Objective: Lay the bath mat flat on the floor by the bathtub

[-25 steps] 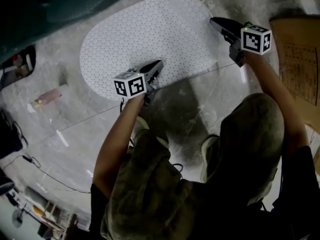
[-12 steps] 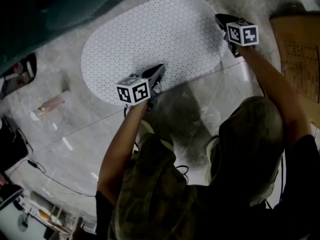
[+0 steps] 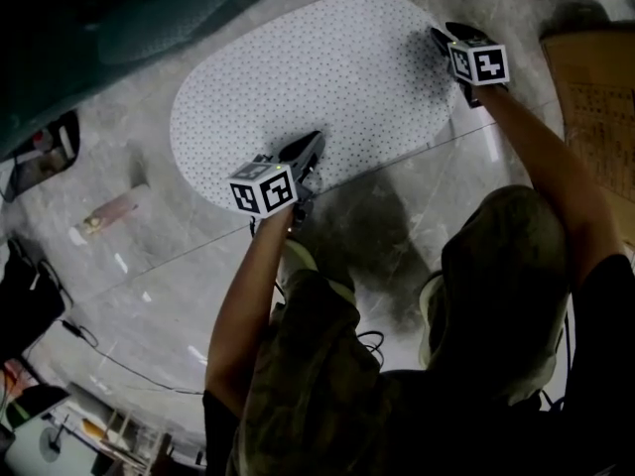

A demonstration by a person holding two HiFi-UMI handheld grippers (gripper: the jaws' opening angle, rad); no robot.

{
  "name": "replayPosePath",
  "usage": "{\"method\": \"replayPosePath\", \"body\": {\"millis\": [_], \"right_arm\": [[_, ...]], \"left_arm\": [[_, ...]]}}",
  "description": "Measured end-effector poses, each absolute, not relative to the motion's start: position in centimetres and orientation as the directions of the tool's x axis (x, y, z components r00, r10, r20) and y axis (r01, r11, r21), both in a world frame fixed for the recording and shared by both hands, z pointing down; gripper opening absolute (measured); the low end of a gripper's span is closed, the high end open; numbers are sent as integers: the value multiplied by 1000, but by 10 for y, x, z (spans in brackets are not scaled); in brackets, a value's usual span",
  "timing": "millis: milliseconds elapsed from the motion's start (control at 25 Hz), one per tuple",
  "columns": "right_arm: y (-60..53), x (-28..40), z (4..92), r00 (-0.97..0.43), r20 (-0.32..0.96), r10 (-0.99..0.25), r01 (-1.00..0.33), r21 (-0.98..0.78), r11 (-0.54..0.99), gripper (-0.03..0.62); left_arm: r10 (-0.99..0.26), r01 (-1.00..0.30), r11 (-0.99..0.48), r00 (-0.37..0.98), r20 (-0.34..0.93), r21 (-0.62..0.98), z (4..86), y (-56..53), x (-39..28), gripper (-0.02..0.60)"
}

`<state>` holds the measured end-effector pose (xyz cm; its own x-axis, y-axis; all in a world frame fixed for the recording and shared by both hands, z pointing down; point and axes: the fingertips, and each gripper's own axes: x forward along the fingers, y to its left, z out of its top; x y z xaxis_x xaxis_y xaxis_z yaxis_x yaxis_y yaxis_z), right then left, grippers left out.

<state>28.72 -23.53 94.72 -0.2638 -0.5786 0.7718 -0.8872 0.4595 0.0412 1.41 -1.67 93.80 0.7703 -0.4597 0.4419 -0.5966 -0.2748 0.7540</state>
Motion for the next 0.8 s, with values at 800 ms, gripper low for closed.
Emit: {"method": "replayPosePath", "body": {"millis": [800], "right_arm": [[-152, 225, 914, -528, 704, -475, -830, -311, 463, 23]], "left_arm": [[-564, -696, -389, 698, 441, 604, 897, -38, -21, 20]]}}
